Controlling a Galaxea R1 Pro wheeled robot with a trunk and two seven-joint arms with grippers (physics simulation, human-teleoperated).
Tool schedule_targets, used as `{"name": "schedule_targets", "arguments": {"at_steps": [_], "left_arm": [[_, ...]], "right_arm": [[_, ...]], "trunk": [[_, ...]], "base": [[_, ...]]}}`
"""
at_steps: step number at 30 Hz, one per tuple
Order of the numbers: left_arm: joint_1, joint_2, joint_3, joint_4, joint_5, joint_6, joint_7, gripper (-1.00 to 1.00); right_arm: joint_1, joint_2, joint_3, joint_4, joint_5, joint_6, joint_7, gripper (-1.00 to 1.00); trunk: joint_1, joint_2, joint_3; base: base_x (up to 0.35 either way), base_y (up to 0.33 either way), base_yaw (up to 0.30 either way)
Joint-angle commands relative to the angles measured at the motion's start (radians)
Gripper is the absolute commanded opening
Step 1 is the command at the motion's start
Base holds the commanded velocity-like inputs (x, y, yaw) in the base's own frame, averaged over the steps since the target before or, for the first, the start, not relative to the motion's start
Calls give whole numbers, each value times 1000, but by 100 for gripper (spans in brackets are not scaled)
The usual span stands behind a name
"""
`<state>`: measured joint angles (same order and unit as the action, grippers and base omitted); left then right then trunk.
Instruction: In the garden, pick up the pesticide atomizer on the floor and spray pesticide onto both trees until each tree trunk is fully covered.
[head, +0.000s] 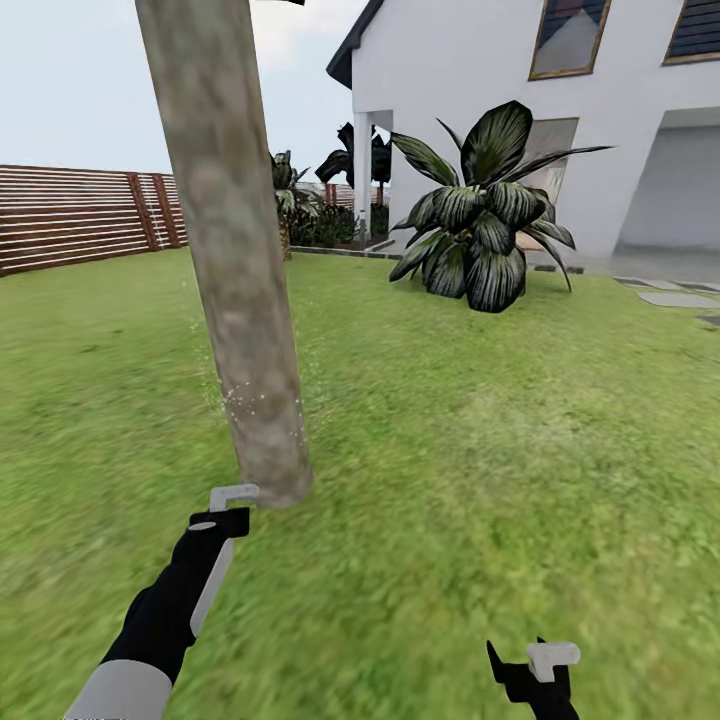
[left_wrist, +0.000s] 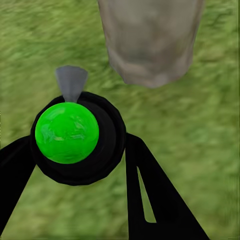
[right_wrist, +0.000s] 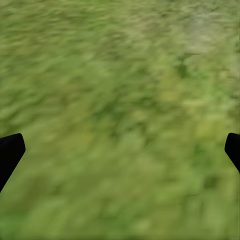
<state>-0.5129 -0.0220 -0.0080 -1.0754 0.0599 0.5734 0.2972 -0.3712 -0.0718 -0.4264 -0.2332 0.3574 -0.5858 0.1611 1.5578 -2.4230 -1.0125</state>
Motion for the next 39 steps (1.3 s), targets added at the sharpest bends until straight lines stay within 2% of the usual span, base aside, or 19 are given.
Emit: {"name": "schedule_targets", "arguments": {"at_steps": [1,6,10,12,17,20,21,23,25,27,29,31,36,39], "left_arm": [[-4,2,-1,0,-1,4,-2,-100],[-18,-2,-4,-31,-4,84,-13,-100],[-91,-5,-3,-56,1,129,-16,-100],[-130,-19,-4,-59,1,169,-16,-100],[-148,-32,-5,-81,-3,186,-17,-100],[-174,-34,-34,-108,-6,218,-15,-100],[-189,-34,-42,-112,-5,243,-14,-100],[-255,-35,-47,-114,1,307,-13,-100],[-280,-34,-47,-114,3,325,-13,-100],[-288,-23,-39,-111,1,331,-15,-100],[-290,-8,-6,-108,0,333,-17,-100],[-289,6,10,-109,1,334,-18,-100],[-279,37,17,-102,1,335,-19,-100],[-288,76,19,-100,1,336,-20,-100]], "right_arm": [[0,0,0,0,0,0,-1,100],[0,-1,0,0,0,0,0,100],[0,-2,0,0,0,0,0,100],[0,-2,0,0,0,0,0,100],[0,-2,0,0,0,0,0,100],[0,-2,0,0,0,0,0,100],[0,-2,0,0,0,0,0,100],[0,-2,0,0,0,0,0,100],[0,-2,0,0,0,0,0,100],[0,-2,0,0,0,0,0,100],[0,-2,0,0,0,0,0,100],[0,-2,0,0,0,0,0,100],[0,-2,0,0,0,0,0,100],[0,-2,0,0,0,0,0,100]], "trunk": [[0,0,0],[0,0,0],[0,0,0],[0,0,0],[0,0,0],[0,0,0],[0,0,0],[0,0,0],[0,0,0],[0,0,0],[0,0,0],[0,0,0],[0,0,0],[0,0,0]], "base": [[0,-1,1],[0,0,0],[0,0,0],[0,0,0],[-90,25,0],[-88,24,0],[-20,5,0],[-6,2,0],[-1,0,0],[0,0,0],[0,0,0],[0,0,0],[0,0,0],[0,0,0]]}}
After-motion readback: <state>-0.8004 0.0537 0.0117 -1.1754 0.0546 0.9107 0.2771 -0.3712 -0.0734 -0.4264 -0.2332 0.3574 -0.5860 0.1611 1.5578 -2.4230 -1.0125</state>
